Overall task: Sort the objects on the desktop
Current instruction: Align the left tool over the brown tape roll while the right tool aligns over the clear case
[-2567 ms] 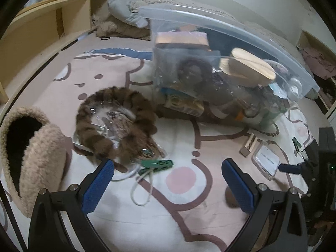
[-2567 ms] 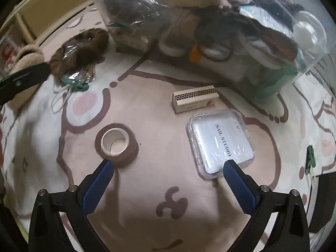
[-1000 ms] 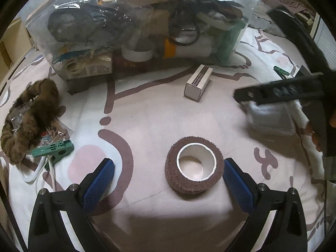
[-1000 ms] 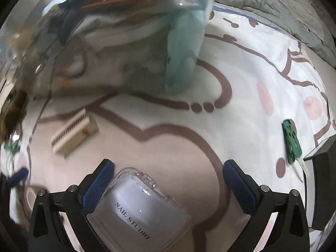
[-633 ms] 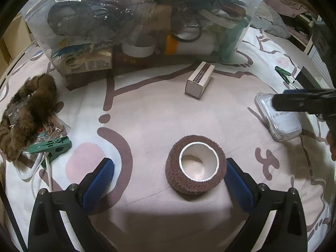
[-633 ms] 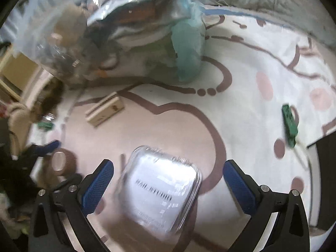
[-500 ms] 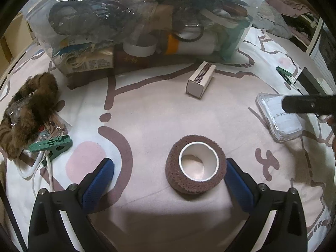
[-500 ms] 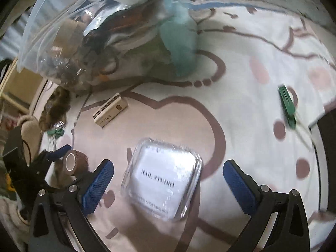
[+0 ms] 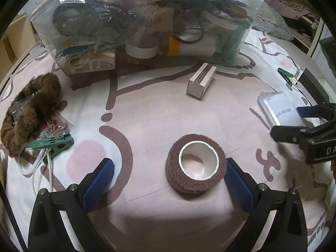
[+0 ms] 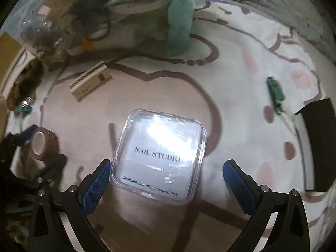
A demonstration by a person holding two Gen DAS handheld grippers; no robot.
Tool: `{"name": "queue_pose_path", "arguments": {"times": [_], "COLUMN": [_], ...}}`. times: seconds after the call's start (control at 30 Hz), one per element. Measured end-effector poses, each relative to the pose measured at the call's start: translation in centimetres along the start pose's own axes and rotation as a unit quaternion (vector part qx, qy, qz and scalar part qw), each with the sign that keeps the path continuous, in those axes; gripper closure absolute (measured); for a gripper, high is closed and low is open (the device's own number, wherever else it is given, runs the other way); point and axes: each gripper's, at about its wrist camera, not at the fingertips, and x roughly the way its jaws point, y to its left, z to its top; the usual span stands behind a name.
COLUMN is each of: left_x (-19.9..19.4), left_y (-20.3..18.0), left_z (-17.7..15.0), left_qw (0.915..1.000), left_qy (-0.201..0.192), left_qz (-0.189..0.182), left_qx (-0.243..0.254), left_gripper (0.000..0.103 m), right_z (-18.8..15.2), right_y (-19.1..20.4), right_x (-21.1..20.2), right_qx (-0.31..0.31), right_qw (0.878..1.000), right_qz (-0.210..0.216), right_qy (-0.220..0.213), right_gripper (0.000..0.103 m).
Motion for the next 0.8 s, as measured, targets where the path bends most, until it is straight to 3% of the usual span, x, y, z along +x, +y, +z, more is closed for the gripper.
{"name": "queue_pose_path", "arguments": {"times": [0.1, 0.23, 0.47, 0.8], "left_x": [0.0, -0.1, -0.5, -1.1], "left_y": [0.1, -0.1, -0.4, -0.7], "left_z": [0.1, 0.6, 0.9, 1.5], "left_qw": [1.0, 0.9995, 0.9995, 0.9999], "left_qy": [0.005, 0.022, 0.022, 0.012], "left_qz": [-0.001, 0.003, -0.002, -0.006], "left_qx": [-0.006, -0.021, -0.023, -0.006], "left_gripper": [0.0, 0.0, 0.003, 0.032], "right_z": [-0.2, -0.3, 0.6, 1.6], "right_y": [-1.6, -3.4, -2.8, -1.0], "right_x": [-0.2, -0.5, -1.1, 0.3], "right_qx": [0.013, 0.017, -0.009, 0.005], "right_qw": [1.0, 1.0, 0.999, 1.0], "right_qz": [-0.012, 0.002, 0.018, 0.027], "right_qy": [-0.007, -0.015, -0.03, -0.01], "right_gripper": [0.0, 0.0, 0.0, 0.0]}}
